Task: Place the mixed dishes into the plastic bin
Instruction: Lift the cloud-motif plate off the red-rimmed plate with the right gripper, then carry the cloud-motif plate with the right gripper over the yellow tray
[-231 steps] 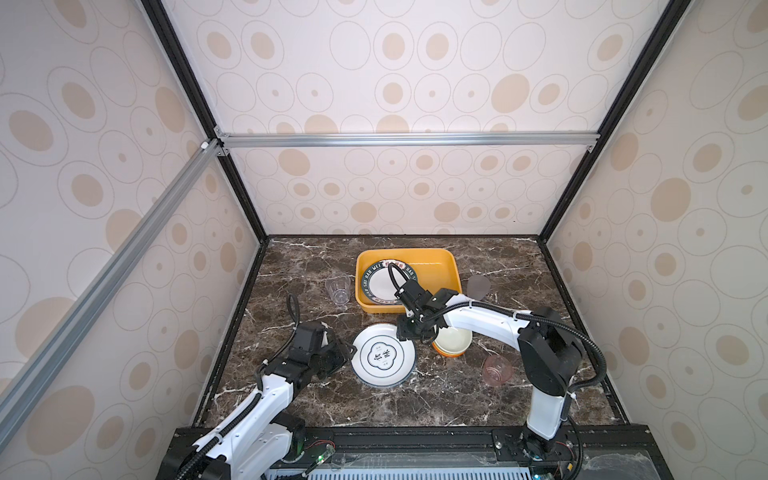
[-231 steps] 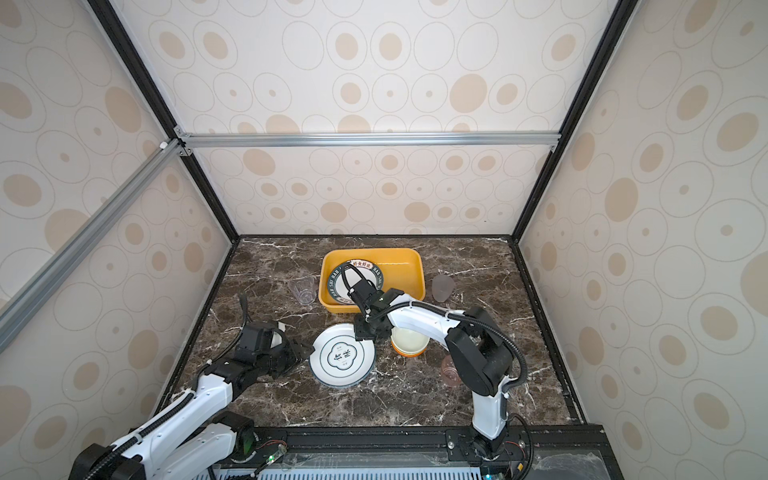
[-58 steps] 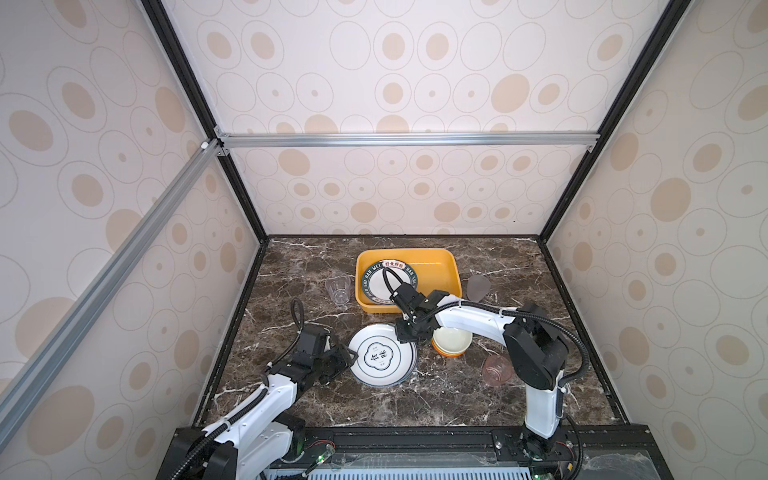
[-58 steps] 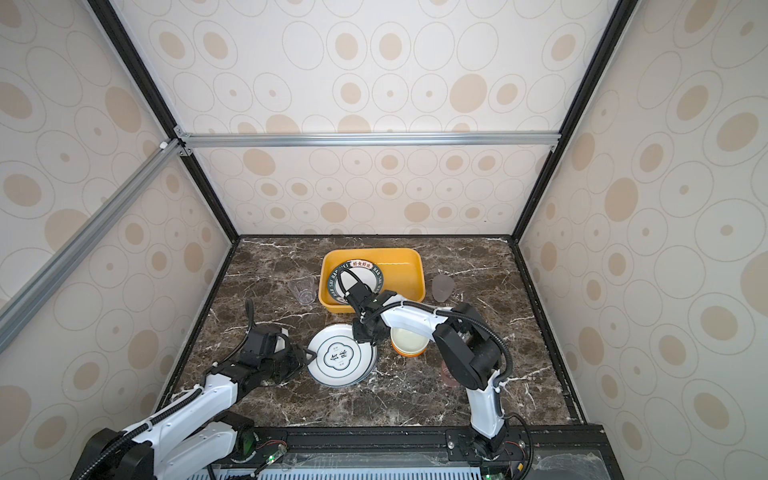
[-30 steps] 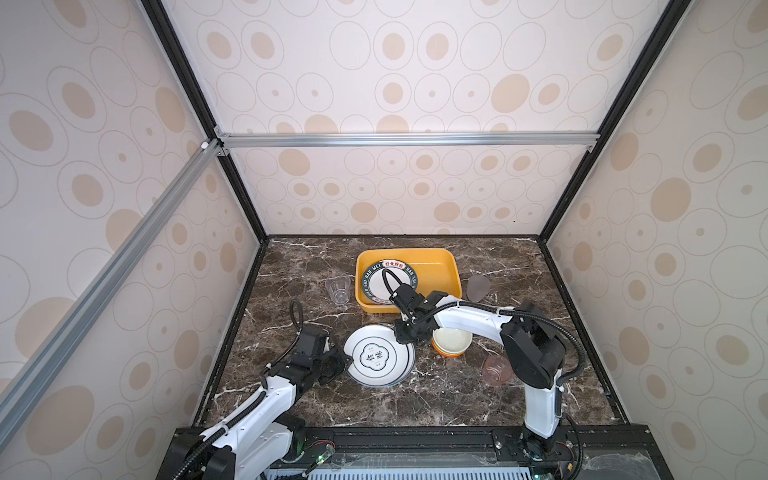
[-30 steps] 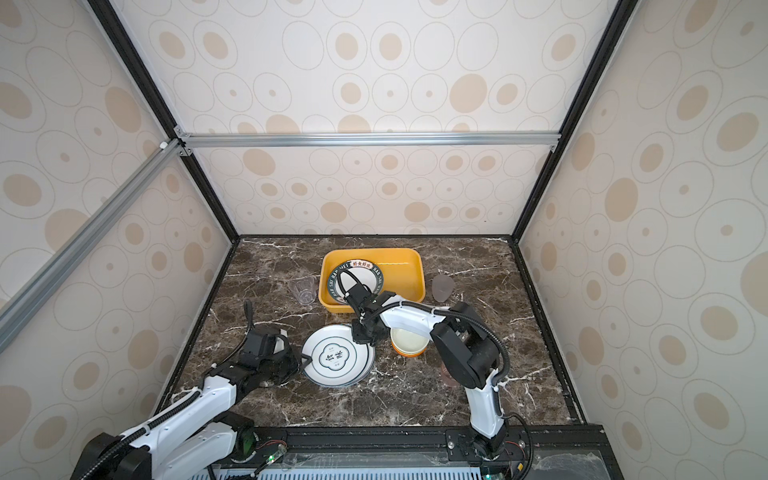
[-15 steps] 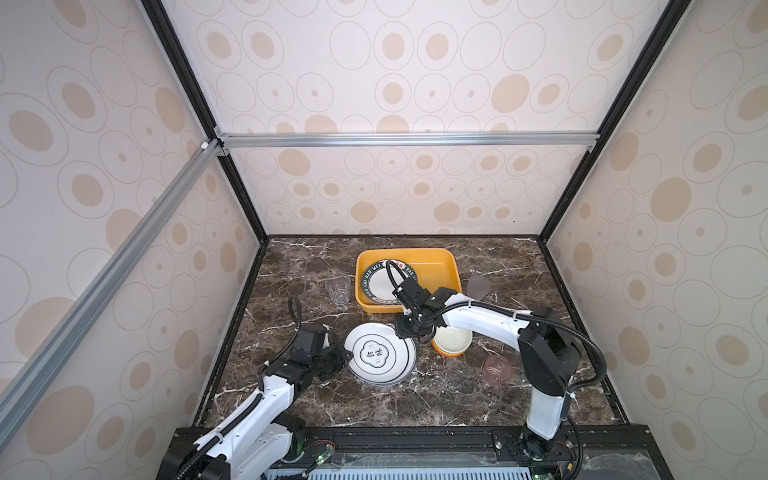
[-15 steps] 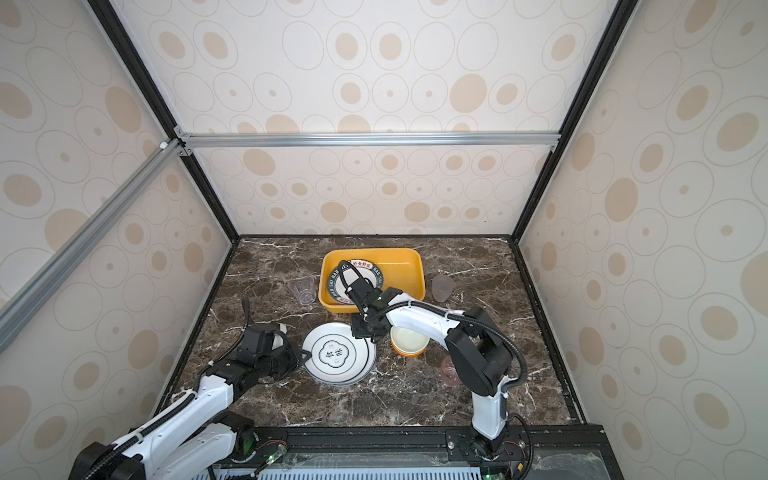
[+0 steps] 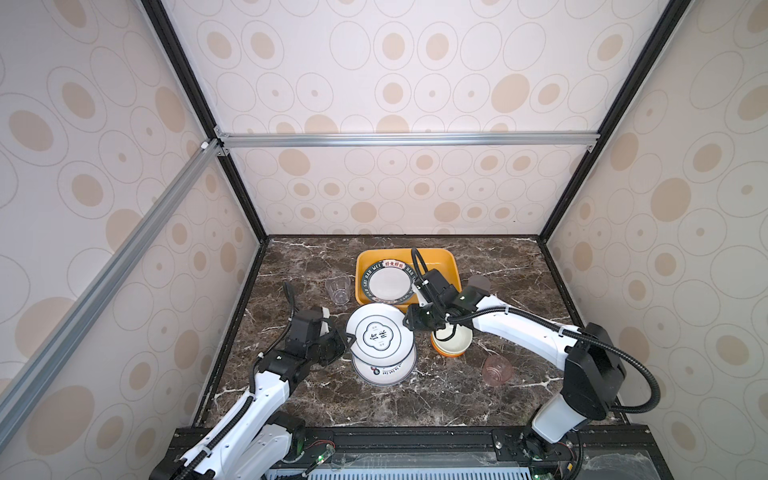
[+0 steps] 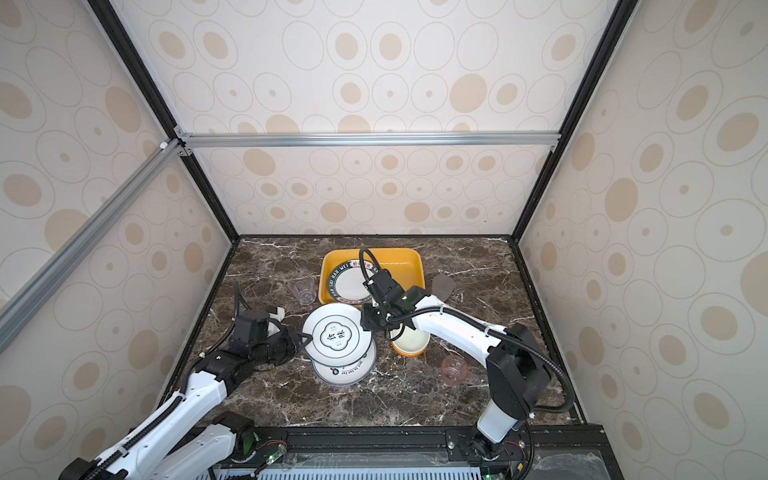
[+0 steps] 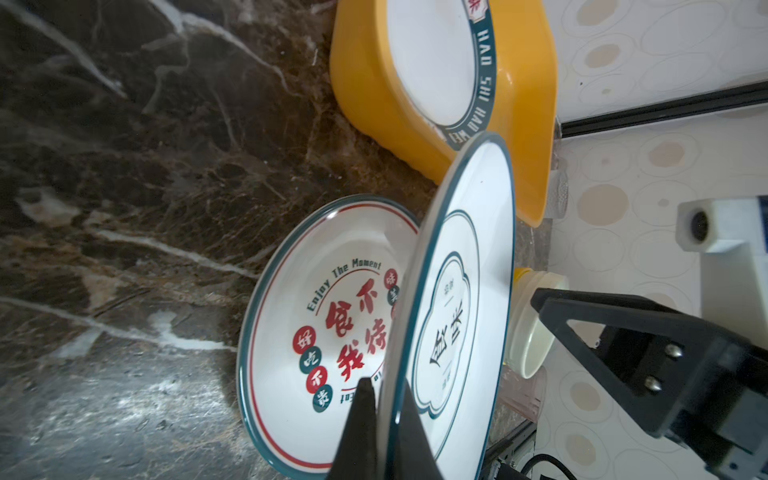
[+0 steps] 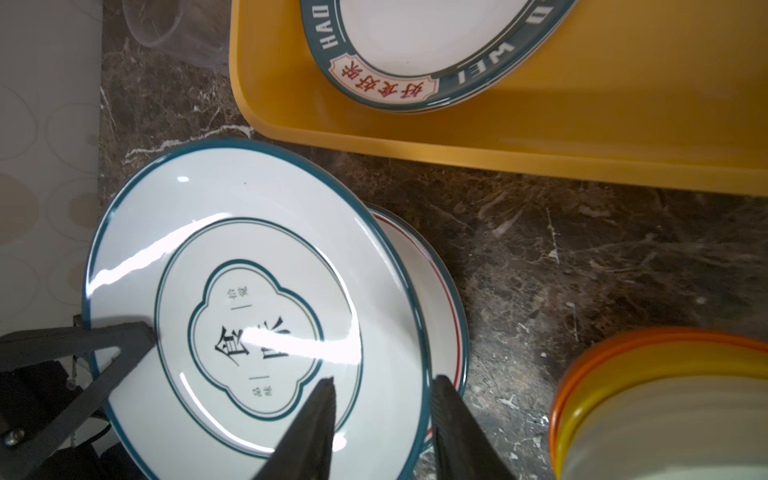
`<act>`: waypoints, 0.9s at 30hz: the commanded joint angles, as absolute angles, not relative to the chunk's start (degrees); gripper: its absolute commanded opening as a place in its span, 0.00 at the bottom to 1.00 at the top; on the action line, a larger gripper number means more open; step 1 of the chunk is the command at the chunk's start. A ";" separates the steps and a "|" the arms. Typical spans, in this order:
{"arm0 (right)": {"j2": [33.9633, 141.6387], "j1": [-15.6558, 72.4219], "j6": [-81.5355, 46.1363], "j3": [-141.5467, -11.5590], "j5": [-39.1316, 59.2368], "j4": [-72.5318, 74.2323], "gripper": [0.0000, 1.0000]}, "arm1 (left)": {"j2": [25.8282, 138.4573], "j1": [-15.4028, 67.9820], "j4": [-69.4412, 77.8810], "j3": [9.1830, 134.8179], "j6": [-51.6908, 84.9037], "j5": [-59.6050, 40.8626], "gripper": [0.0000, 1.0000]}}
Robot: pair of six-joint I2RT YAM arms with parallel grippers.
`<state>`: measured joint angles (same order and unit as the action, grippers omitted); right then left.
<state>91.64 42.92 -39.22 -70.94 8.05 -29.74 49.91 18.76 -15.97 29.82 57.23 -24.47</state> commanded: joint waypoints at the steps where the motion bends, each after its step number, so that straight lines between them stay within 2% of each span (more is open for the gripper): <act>1: 87.52 41.05 -41.13 -68.52 10.63 -27.56 0.42 | 48.92 19.02 -14.27 33.91 57.92 -26.27 0.00; 11: 78.11 35.33 -45.36 -59.14 16.34 -19.14 0.44 | 51.31 19.11 -6.66 36.07 61.87 -30.28 0.00; 20: 76.68 33.55 -47.97 -55.44 22.61 -10.88 0.44 | 54.05 19.16 -2.45 37.95 63.76 -32.47 0.00; 23: 76.82 33.43 -48.61 -55.26 23.62 -8.91 0.41 | 54.55 19.08 -1.55 38.45 64.16 -32.94 0.00; 27: 77.17 33.39 -48.93 -55.34 24.41 -7.35 0.32 | 55.06 19.16 -0.48 38.68 64.73 -33.40 0.00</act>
